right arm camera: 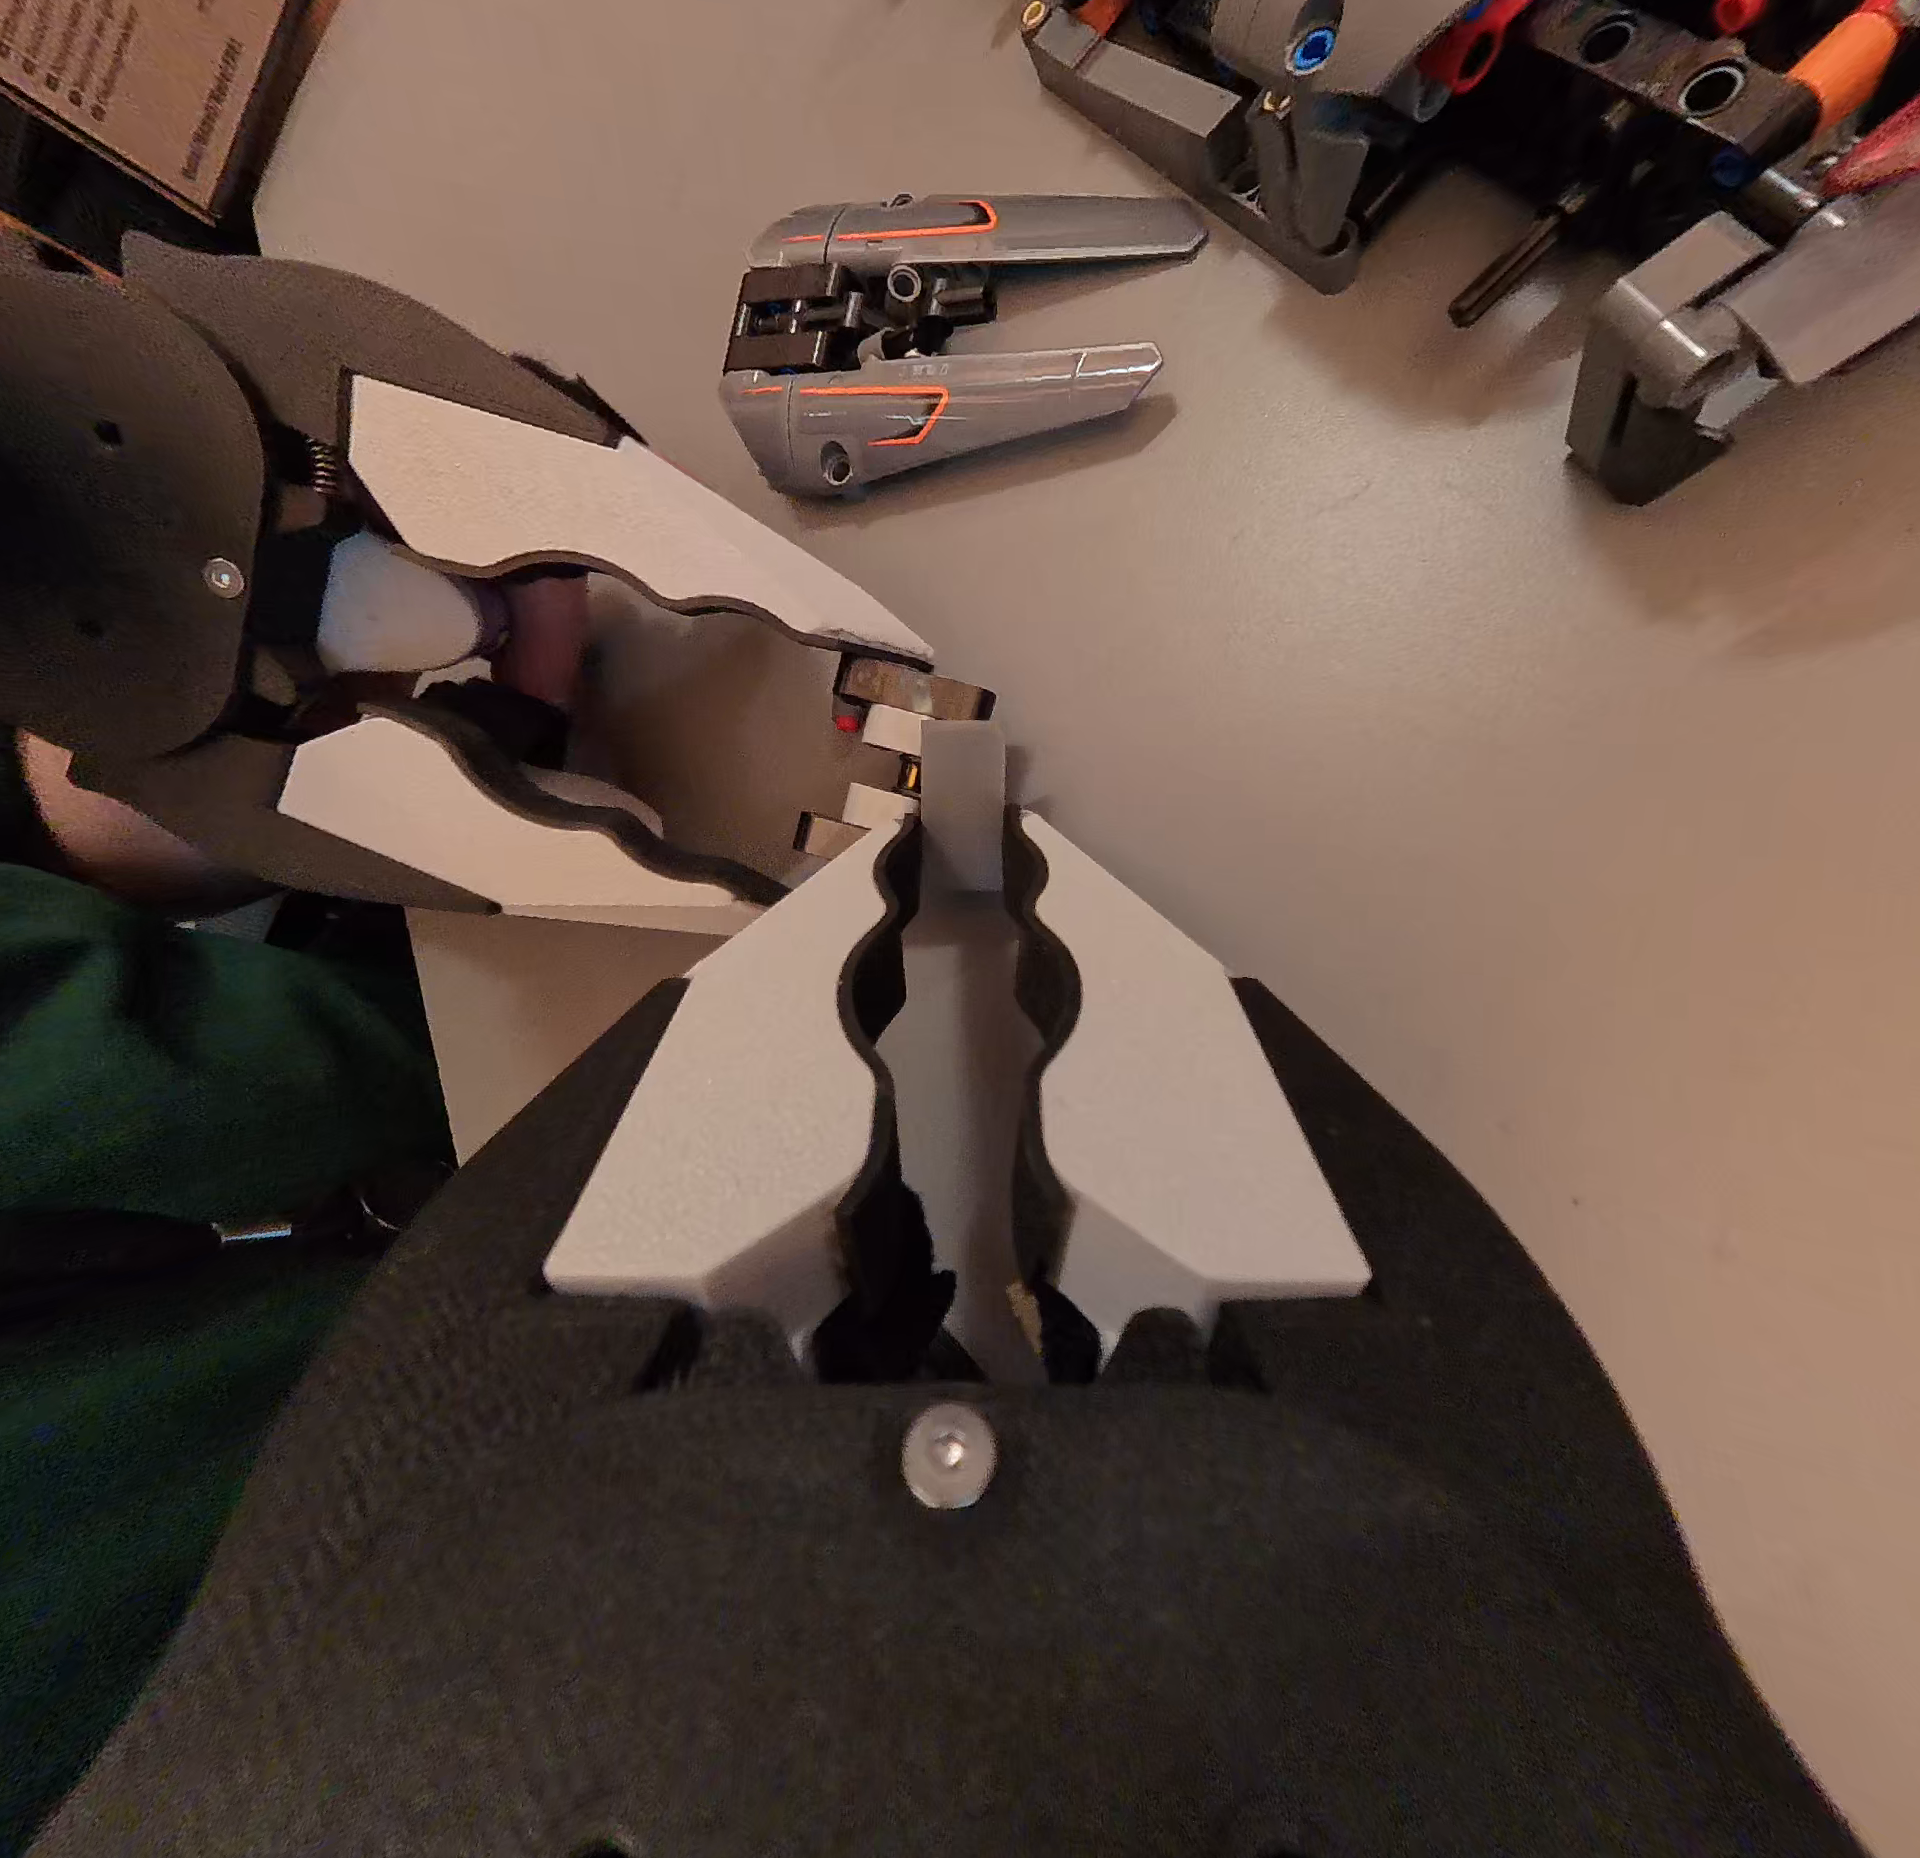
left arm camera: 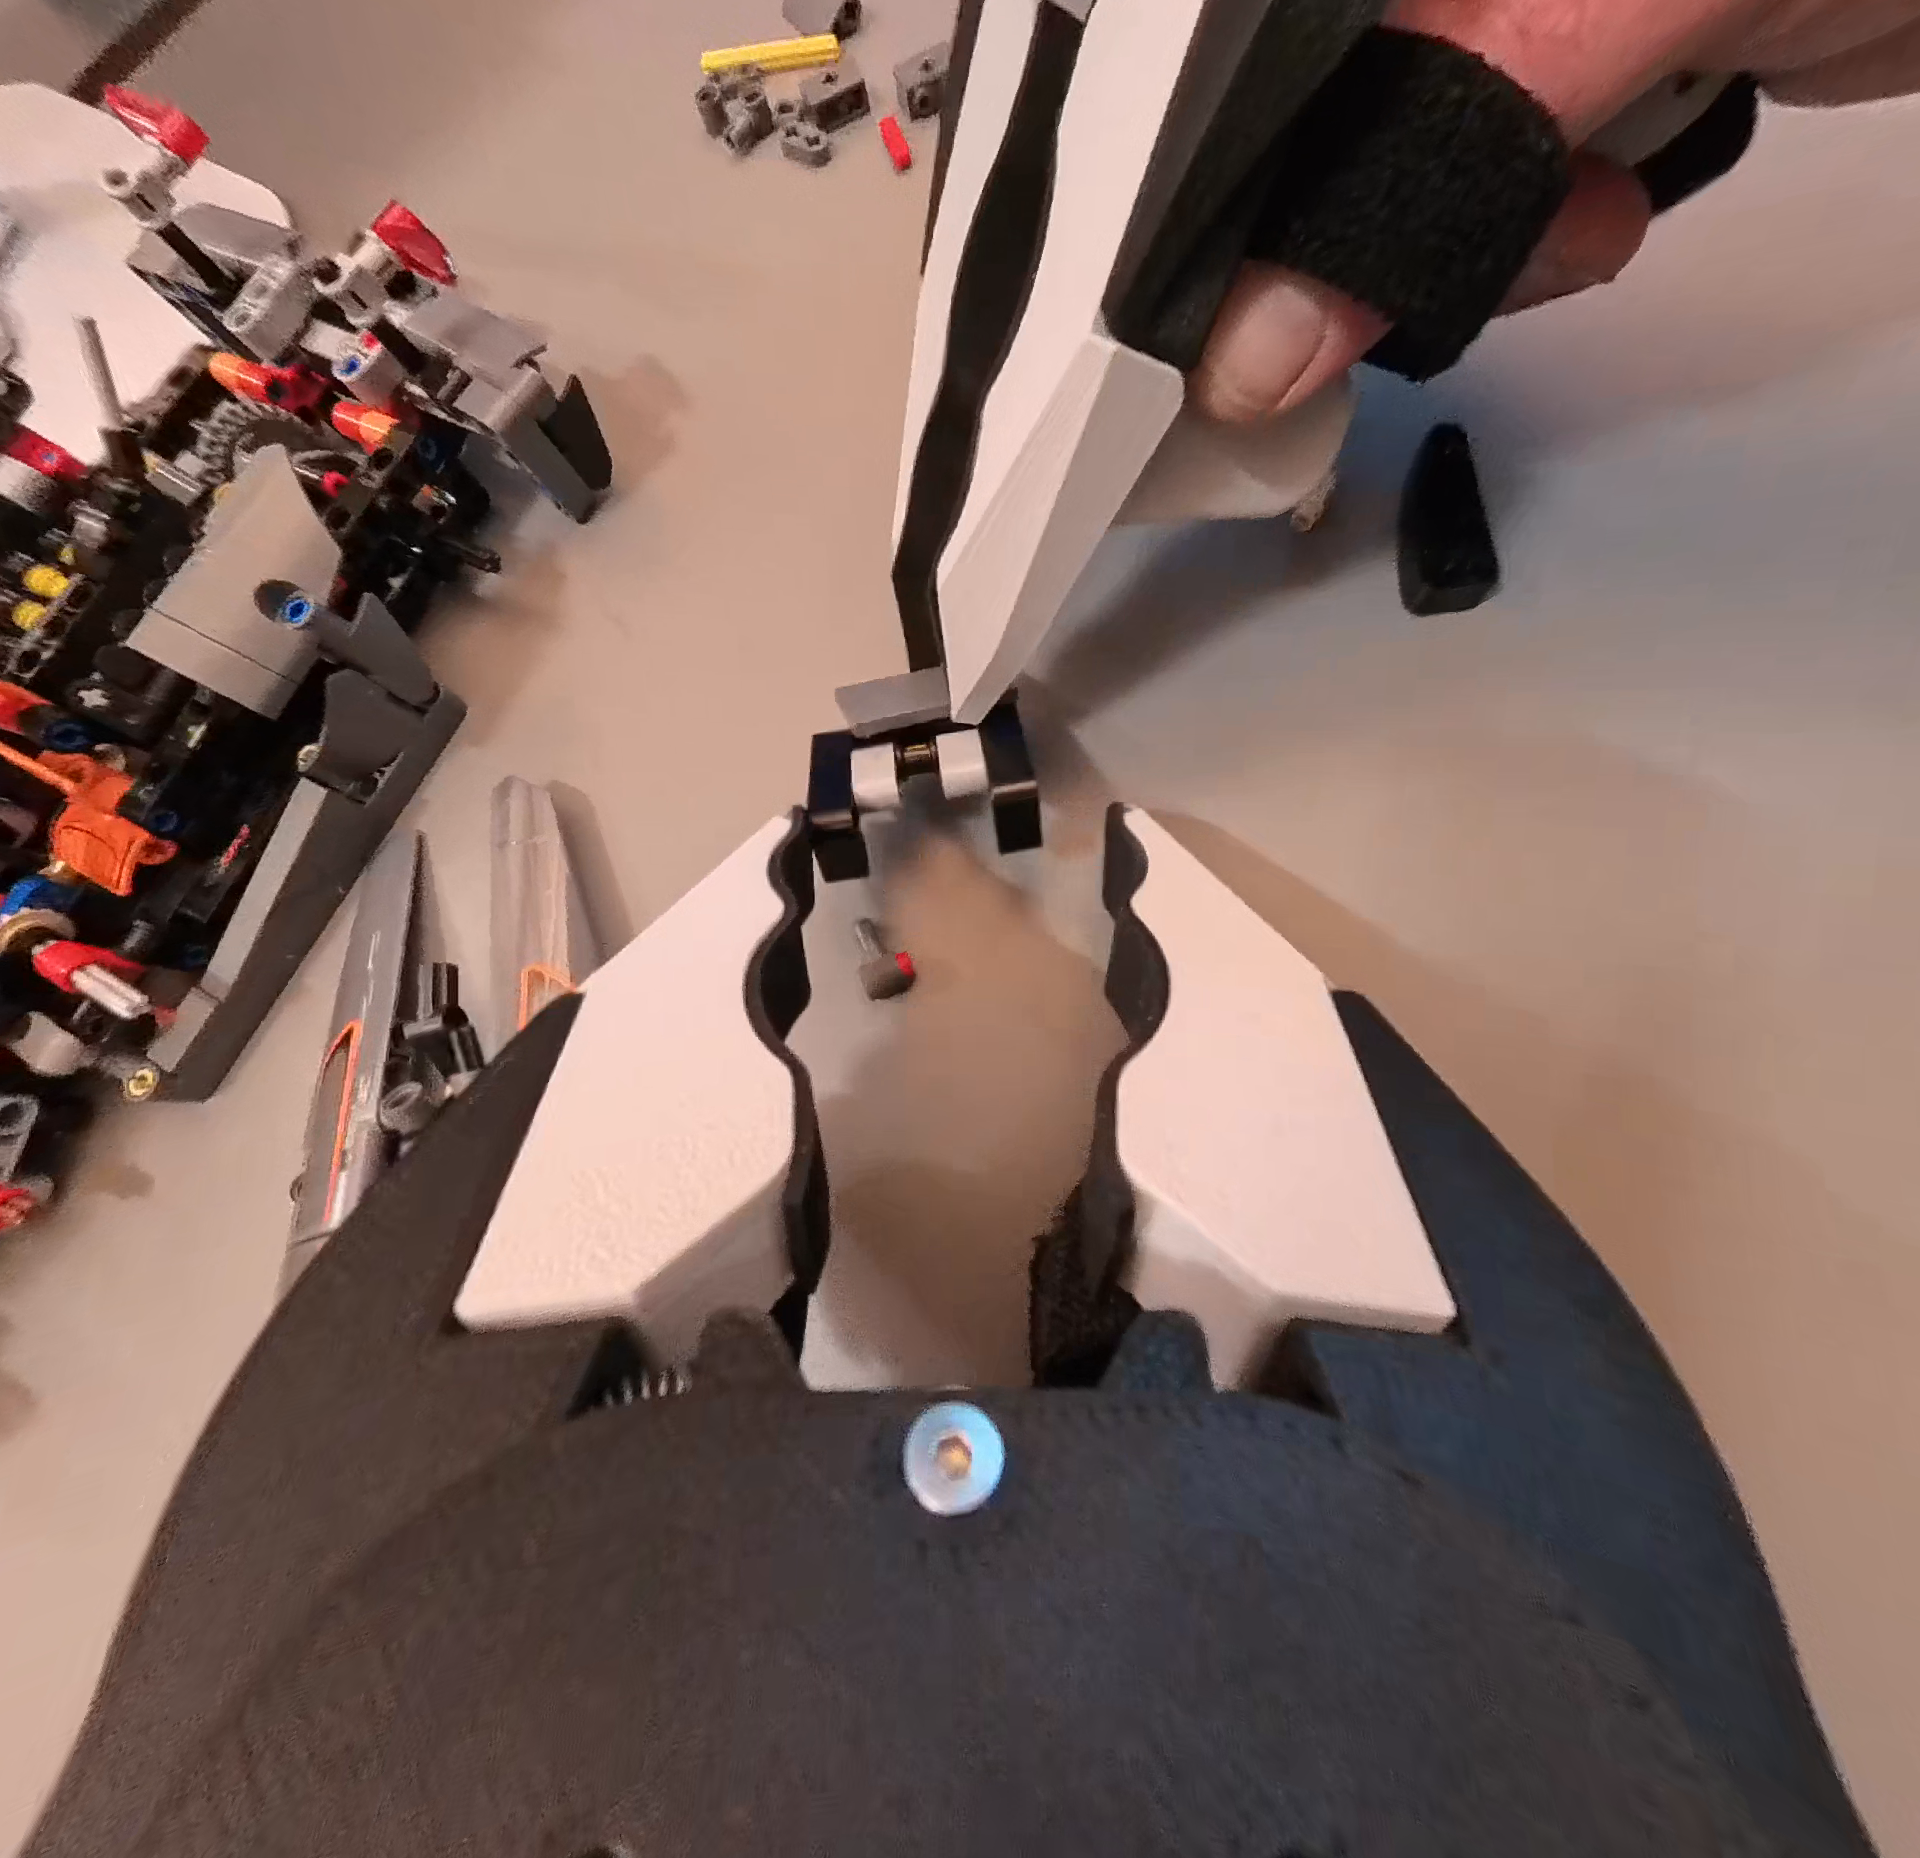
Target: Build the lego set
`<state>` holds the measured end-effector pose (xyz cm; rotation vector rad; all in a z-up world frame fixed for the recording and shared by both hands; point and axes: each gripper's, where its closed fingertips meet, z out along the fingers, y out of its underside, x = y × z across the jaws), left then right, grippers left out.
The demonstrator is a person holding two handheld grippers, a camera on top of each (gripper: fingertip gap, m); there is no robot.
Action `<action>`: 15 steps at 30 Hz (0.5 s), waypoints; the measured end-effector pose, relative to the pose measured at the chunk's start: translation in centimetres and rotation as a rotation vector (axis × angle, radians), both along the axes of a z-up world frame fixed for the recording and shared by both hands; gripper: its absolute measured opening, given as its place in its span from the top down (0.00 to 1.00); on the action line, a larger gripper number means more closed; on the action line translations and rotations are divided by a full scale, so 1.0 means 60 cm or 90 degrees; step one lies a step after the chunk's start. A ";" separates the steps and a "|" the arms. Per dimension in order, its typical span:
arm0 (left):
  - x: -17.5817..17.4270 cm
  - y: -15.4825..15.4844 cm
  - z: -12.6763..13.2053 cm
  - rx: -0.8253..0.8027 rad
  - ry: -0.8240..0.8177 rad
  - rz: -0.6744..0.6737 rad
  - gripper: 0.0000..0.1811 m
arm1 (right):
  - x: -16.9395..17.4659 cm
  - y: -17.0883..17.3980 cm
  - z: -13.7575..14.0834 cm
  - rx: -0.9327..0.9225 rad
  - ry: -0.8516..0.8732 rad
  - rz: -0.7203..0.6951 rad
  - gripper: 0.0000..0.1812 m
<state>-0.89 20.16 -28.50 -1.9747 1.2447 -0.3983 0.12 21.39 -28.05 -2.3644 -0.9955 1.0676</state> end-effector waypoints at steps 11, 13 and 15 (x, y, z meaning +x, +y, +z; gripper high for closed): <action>-0.009 -0.049 0.013 -0.023 -0.053 0.019 0.68 | 0.024 -0.025 0.016 0.030 0.002 0.008 0.93; -0.012 -0.049 0.010 -0.020 -0.051 0.023 0.68 | 0.025 -0.030 0.017 0.033 -0.002 0.015 0.92; -0.009 -0.048 0.005 -0.015 -0.042 0.018 0.68 | 0.033 -0.026 0.011 0.039 -0.028 0.010 0.92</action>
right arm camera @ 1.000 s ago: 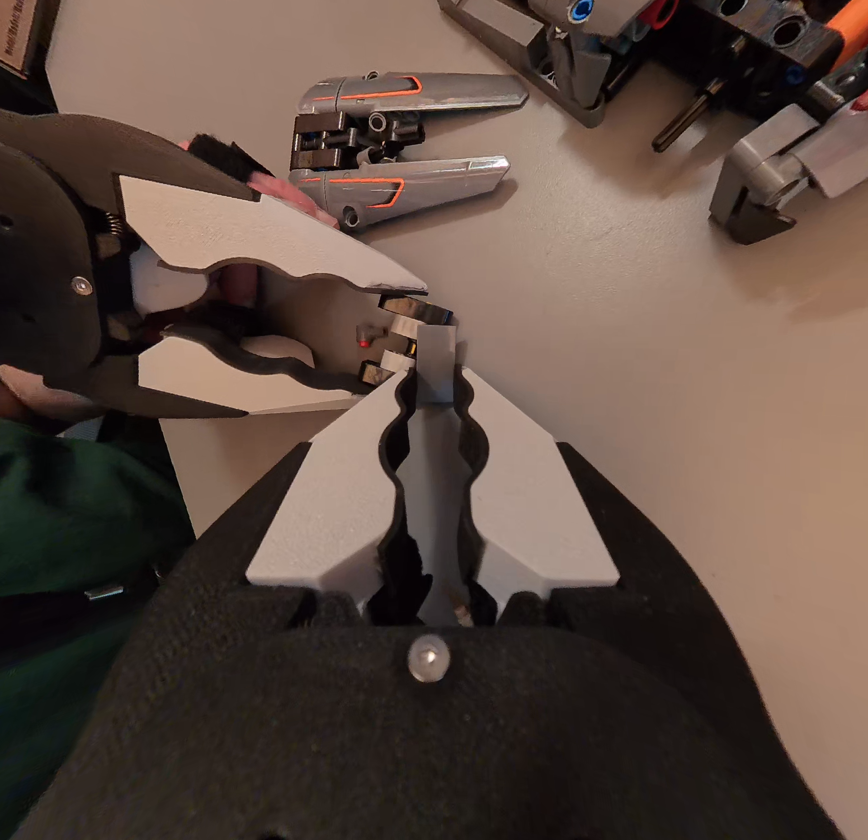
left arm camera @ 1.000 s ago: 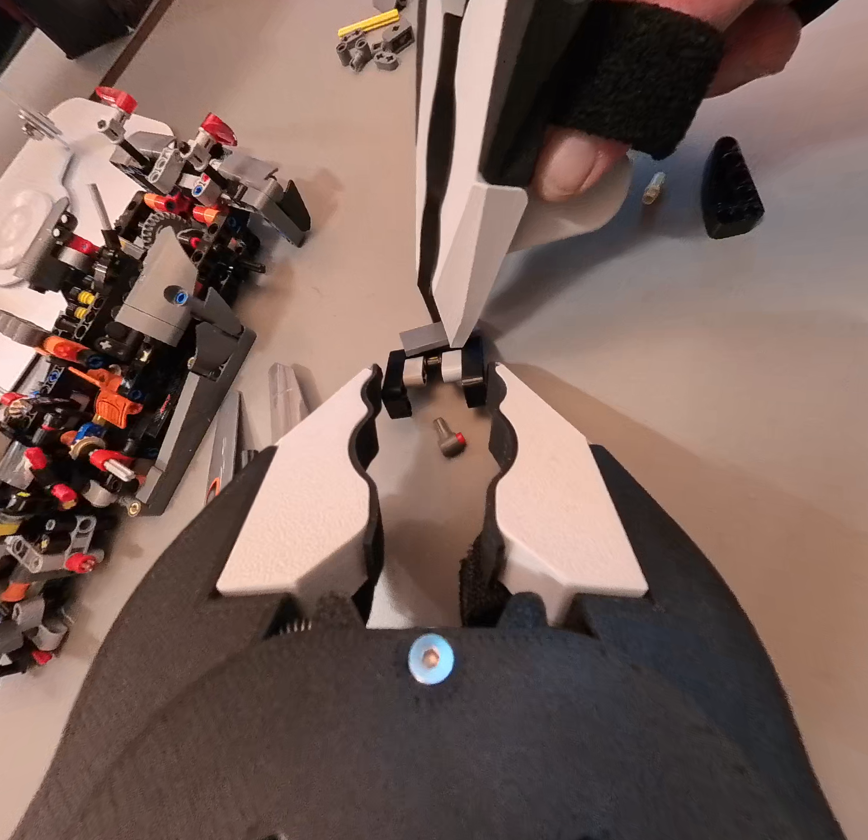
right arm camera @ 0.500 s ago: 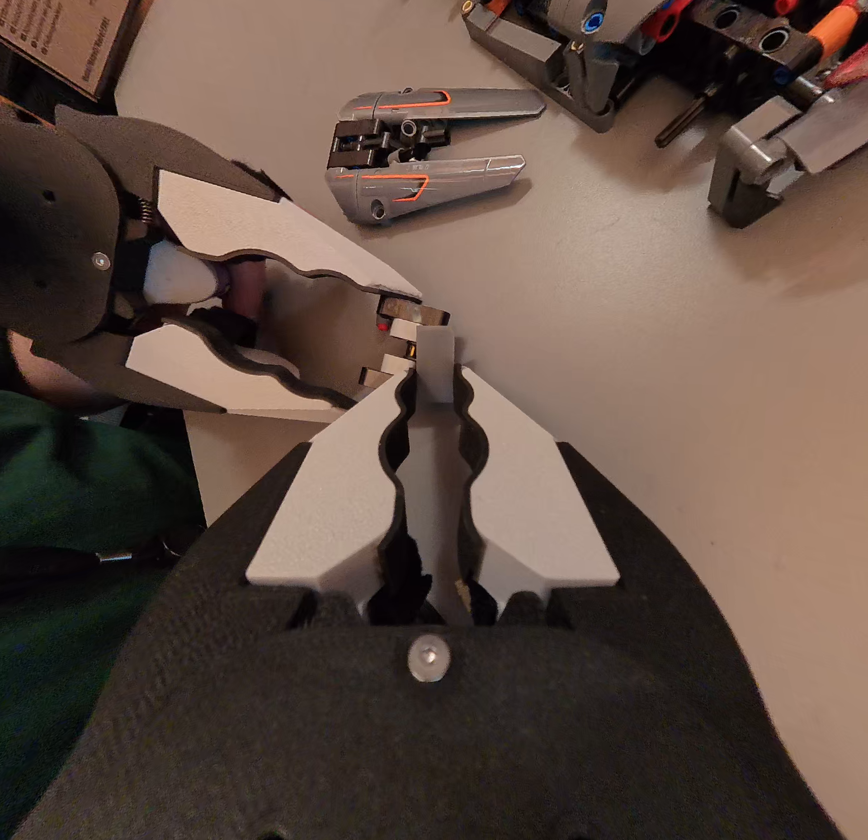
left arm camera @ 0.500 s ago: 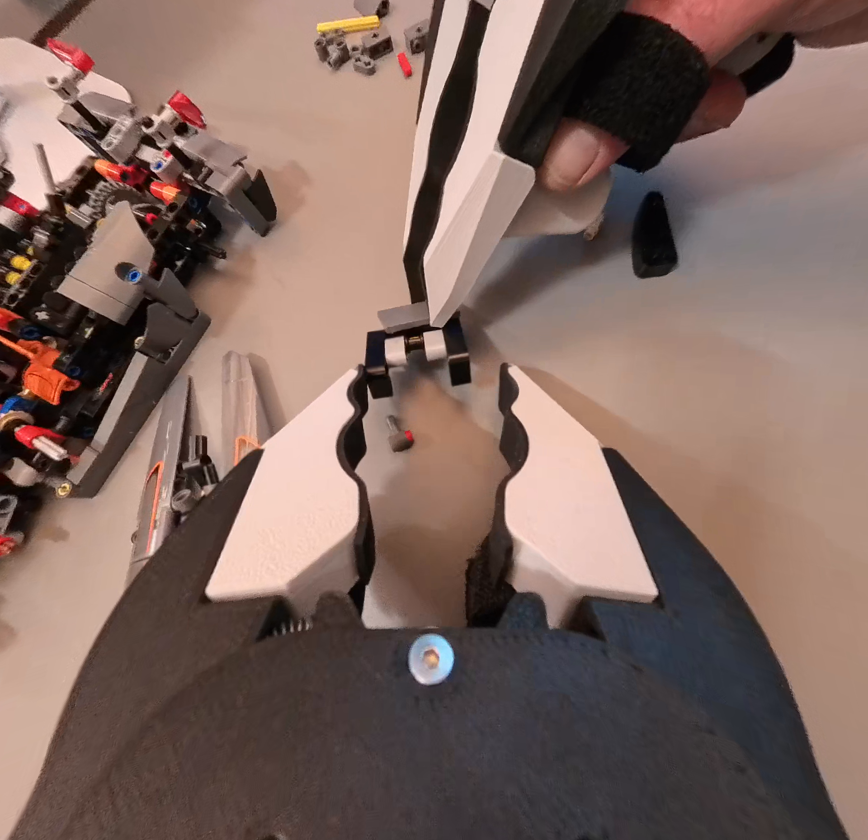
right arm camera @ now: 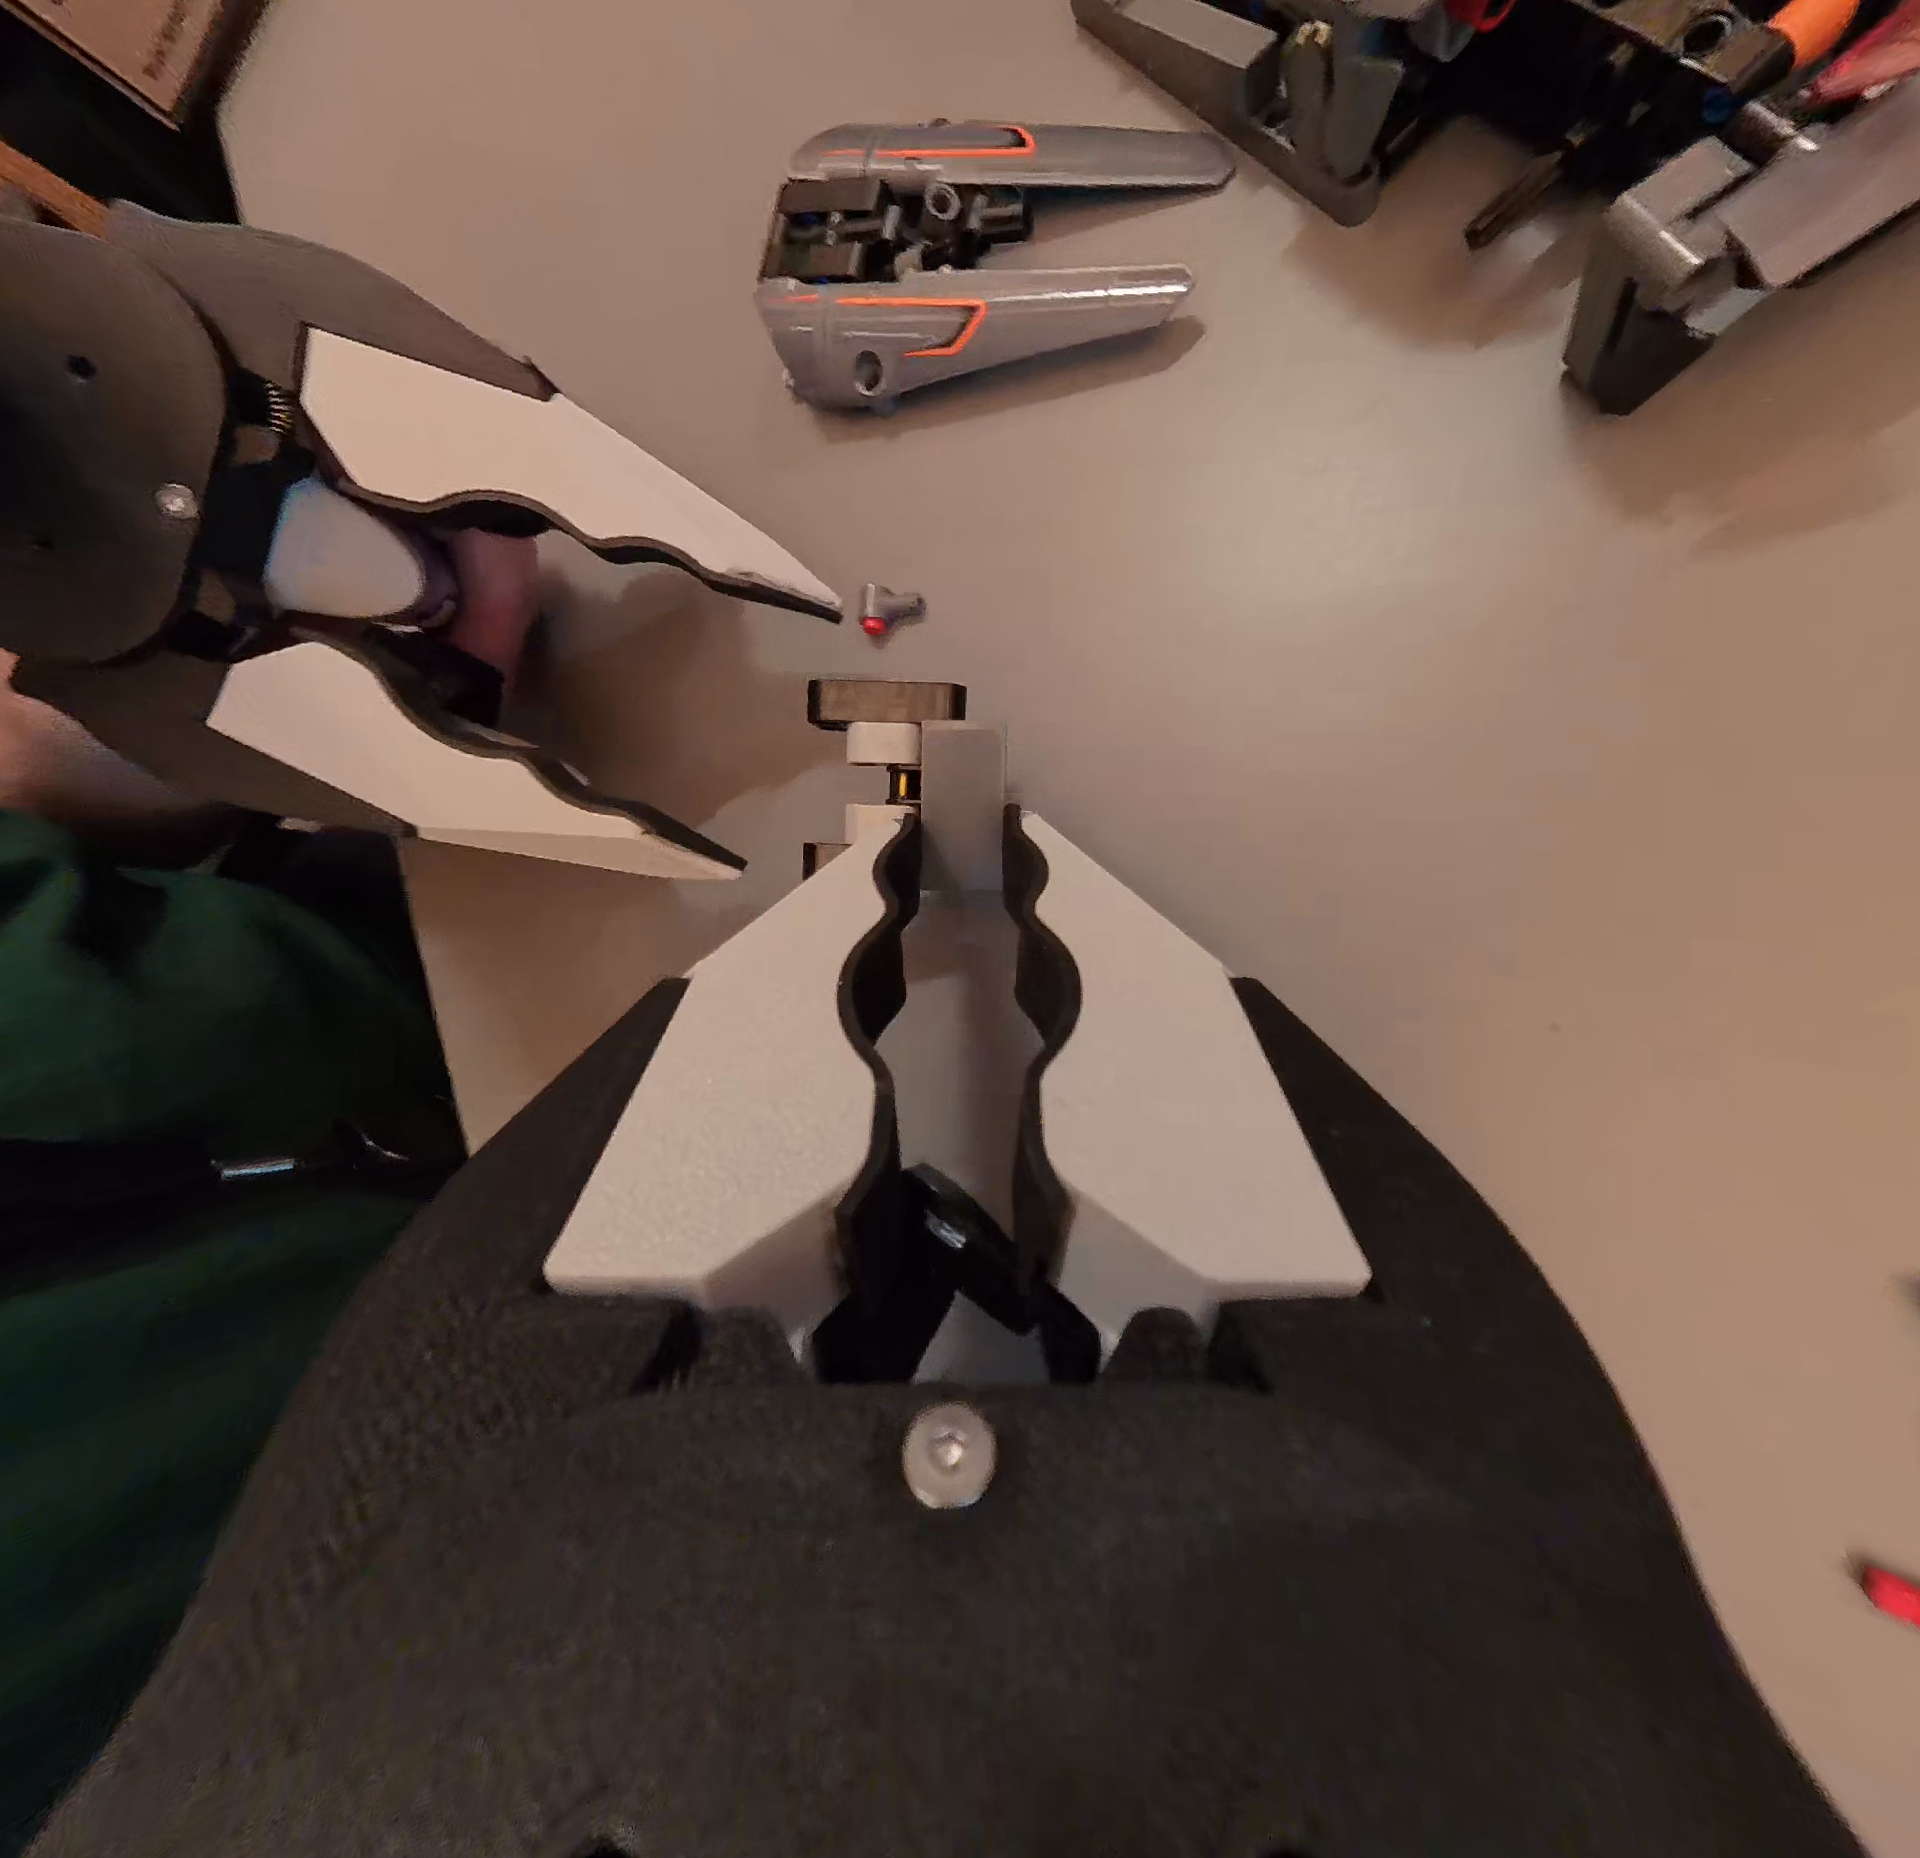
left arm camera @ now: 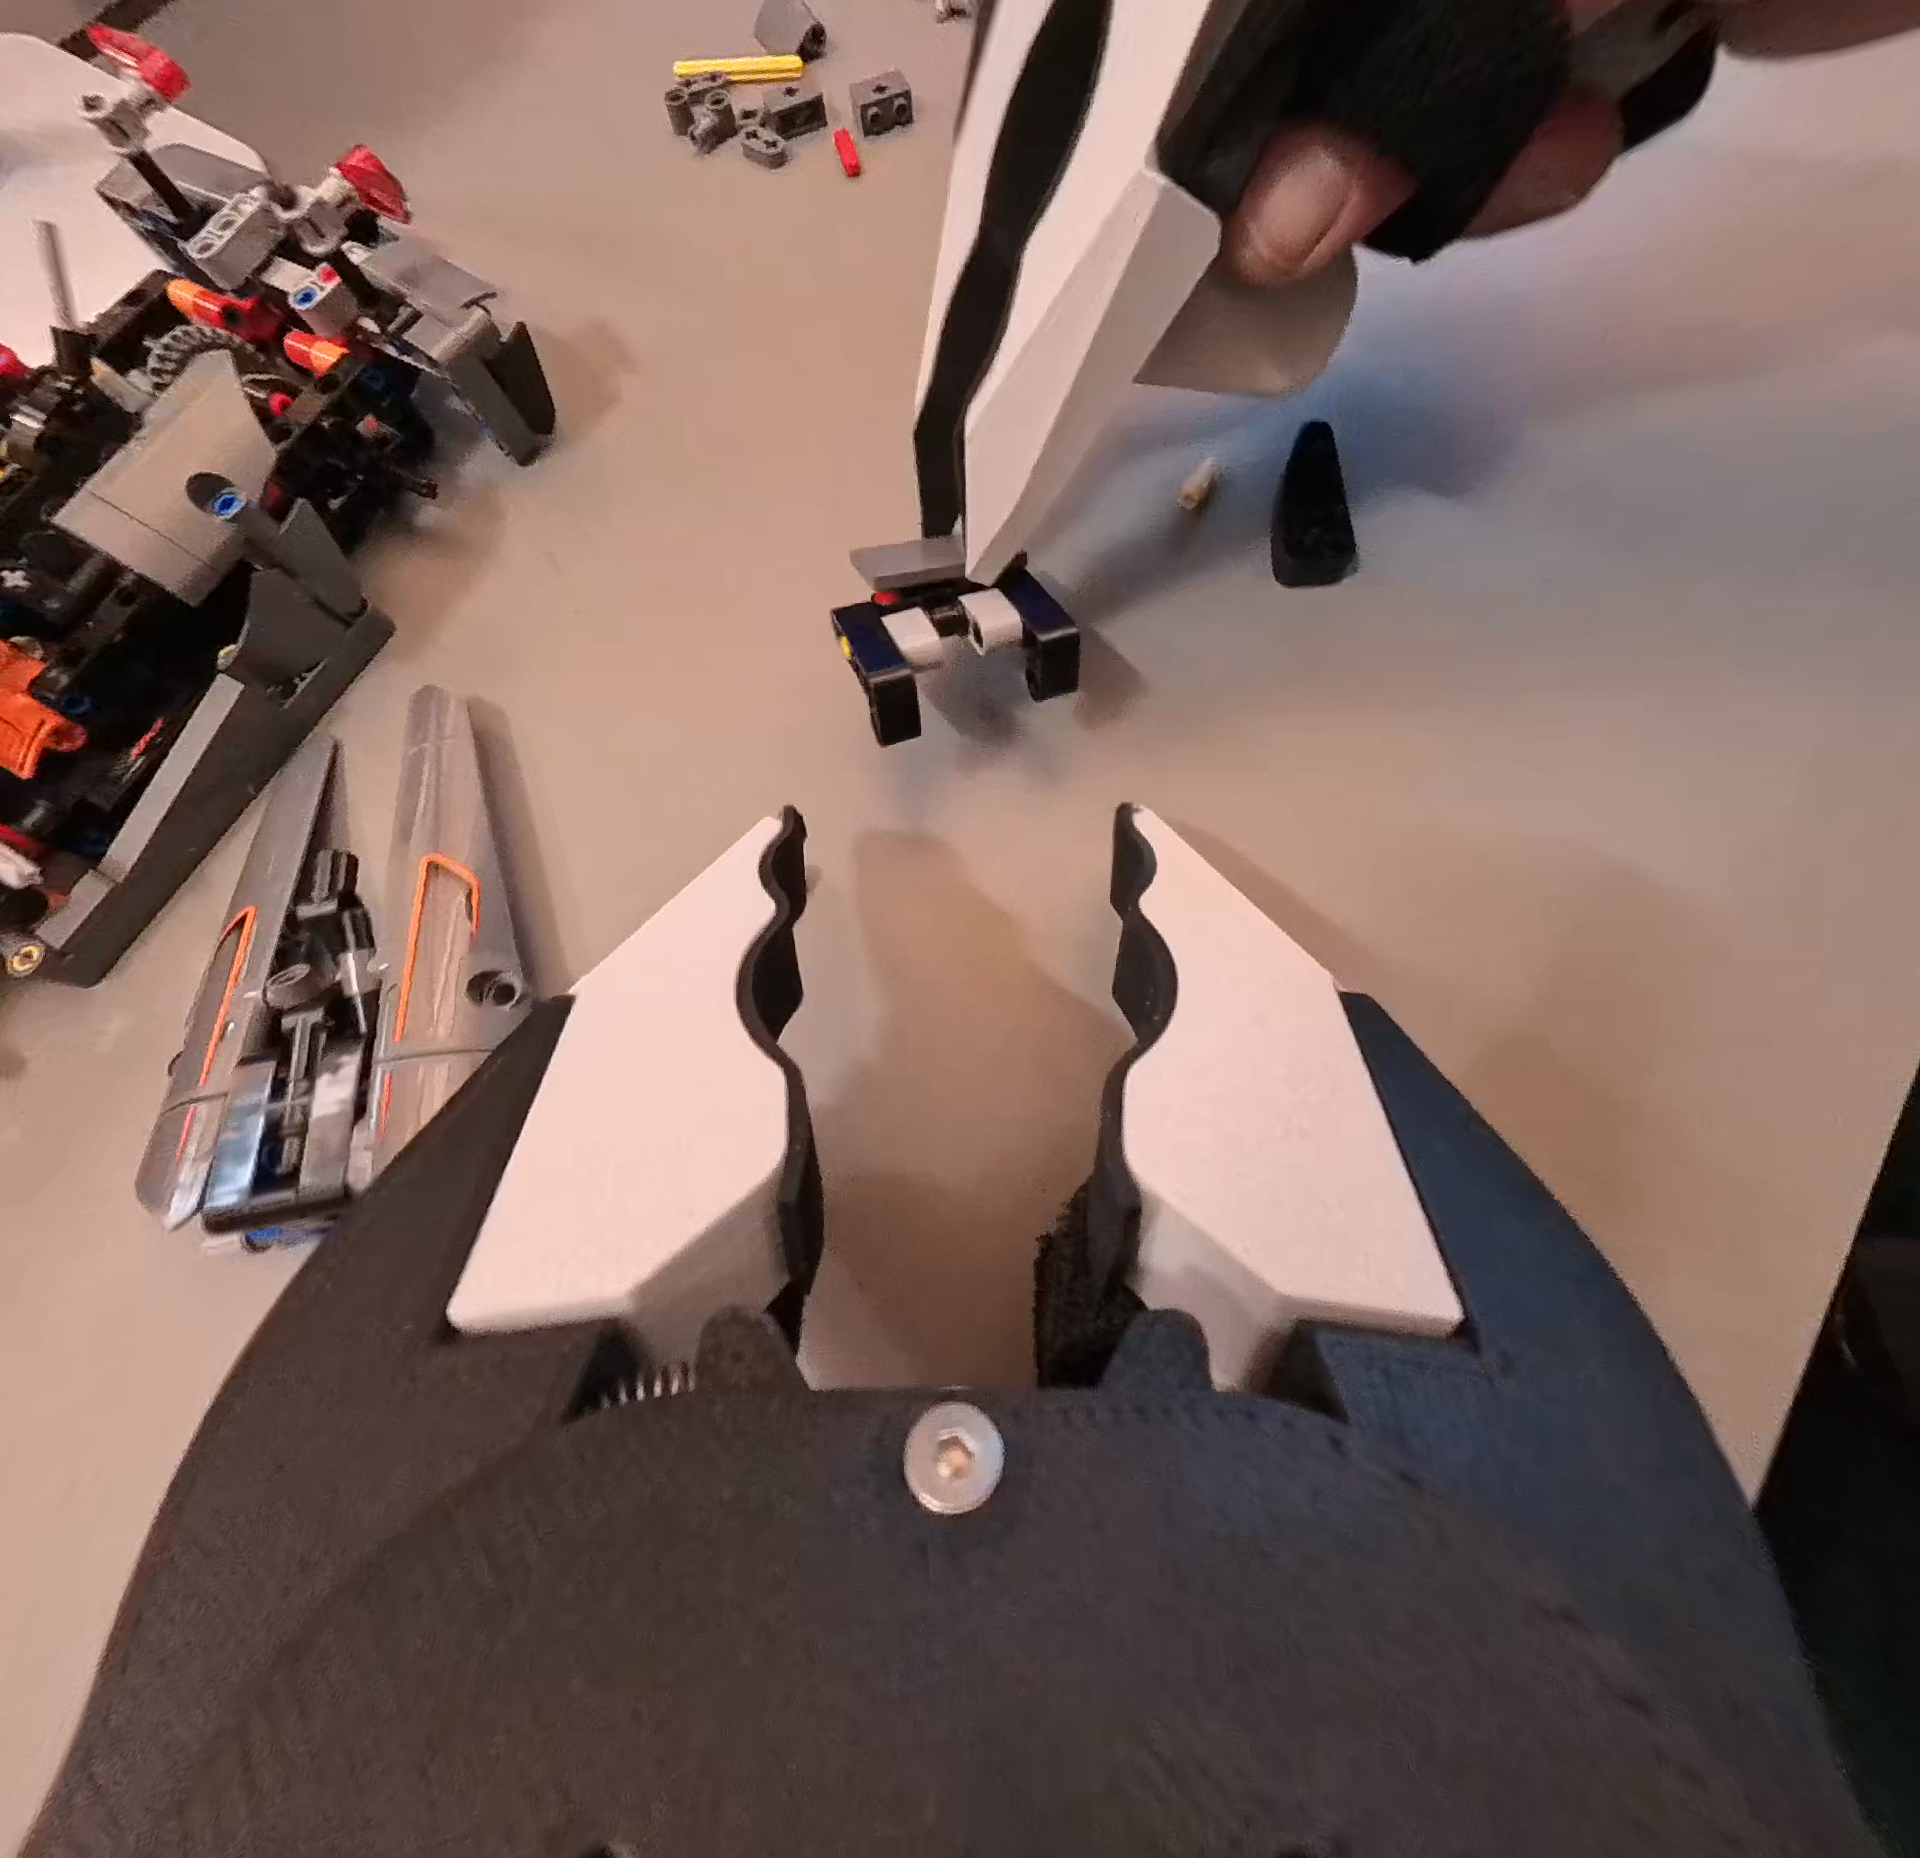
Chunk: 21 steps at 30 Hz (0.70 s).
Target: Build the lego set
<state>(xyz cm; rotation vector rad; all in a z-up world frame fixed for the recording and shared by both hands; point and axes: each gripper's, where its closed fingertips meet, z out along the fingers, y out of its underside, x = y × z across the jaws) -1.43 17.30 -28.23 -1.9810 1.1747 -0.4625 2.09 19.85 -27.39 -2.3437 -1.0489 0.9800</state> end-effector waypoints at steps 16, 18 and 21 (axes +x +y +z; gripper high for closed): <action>0.016 0.034 0.037 0.135 -0.034 0.040 0.69 | -0.055 -0.012 0.045 -0.014 0.134 0.001 0.93; 0.009 0.040 0.042 0.147 -0.038 0.054 0.75 | -0.059 -0.016 0.048 -0.016 0.141 0.002 0.93; 0.005 0.040 0.044 0.152 -0.042 0.056 0.75 | -0.061 -0.017 0.056 -0.026 0.162 -0.003 0.93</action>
